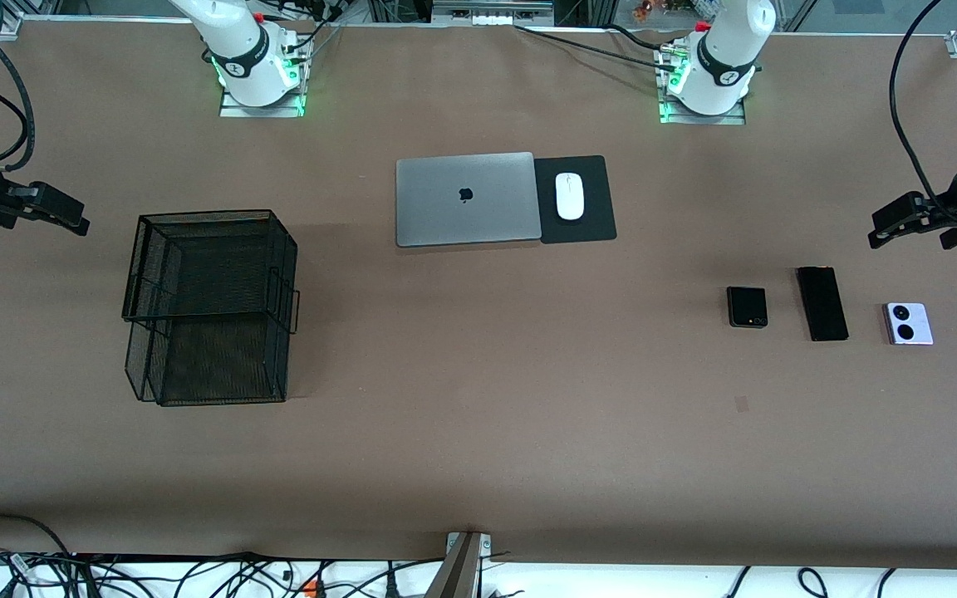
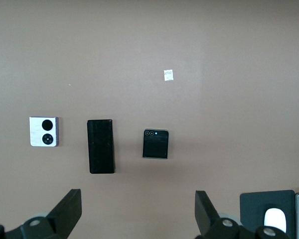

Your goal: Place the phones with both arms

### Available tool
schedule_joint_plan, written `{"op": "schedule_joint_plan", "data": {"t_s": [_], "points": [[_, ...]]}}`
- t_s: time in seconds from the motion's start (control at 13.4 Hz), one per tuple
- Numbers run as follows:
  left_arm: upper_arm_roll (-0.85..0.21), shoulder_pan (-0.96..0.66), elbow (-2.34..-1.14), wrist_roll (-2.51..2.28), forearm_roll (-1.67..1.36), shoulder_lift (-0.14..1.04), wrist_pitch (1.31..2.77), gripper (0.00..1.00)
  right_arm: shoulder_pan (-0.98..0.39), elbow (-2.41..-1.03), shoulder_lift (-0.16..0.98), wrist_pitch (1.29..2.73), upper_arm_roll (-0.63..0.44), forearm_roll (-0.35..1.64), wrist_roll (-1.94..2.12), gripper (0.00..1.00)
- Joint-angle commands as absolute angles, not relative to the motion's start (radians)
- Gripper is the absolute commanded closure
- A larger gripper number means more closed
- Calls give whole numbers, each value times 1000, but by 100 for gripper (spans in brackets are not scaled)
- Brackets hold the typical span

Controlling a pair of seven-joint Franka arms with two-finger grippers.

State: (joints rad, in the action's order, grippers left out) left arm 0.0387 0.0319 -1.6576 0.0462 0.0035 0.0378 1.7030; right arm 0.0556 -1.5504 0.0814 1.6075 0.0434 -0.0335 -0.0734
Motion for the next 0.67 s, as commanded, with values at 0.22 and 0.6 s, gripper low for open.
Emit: {"op": "schedule_joint_plan", "data": {"t_s": [0.22,0.6], "points": [[44,20,-1637,35,23,35,1667,0,72,-1546,72,1601,57,-14,-81,0],[43,18,-1631,37,23,57,1608,0,71,-1546,72,1606,57,-14,-81,0]]}}
